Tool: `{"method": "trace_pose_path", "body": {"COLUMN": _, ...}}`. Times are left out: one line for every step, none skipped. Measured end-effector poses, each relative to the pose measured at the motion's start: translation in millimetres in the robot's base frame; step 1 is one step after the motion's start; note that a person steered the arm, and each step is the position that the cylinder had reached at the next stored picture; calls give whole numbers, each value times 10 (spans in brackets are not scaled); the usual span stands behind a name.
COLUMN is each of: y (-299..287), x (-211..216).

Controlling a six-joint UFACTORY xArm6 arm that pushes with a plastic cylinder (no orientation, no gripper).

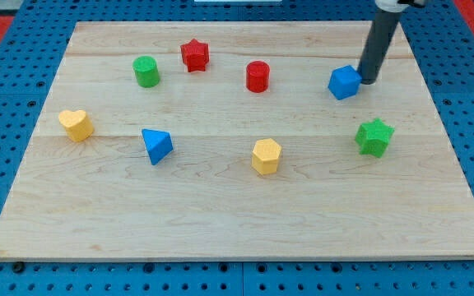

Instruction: Move yellow hexagon slightly downwards

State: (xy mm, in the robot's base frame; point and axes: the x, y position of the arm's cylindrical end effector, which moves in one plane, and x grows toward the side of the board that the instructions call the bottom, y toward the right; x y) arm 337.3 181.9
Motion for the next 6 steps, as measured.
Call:
{"method": "trace_pose_path", "body": {"y": -73, "x": 92}}
{"method": "trace_pose_path", "body": {"y": -108, "x": 478}}
{"method": "trace_pose_path", "body": {"y": -405, "x": 755}}
{"method": "trace_pose_path", "body": {"y": -813, "x": 914}}
{"method": "trace_pose_path", "body": {"y": -1257, "x": 1010}}
{"method": "trace_pose_path", "body": {"y": -1473, "x": 1317}}
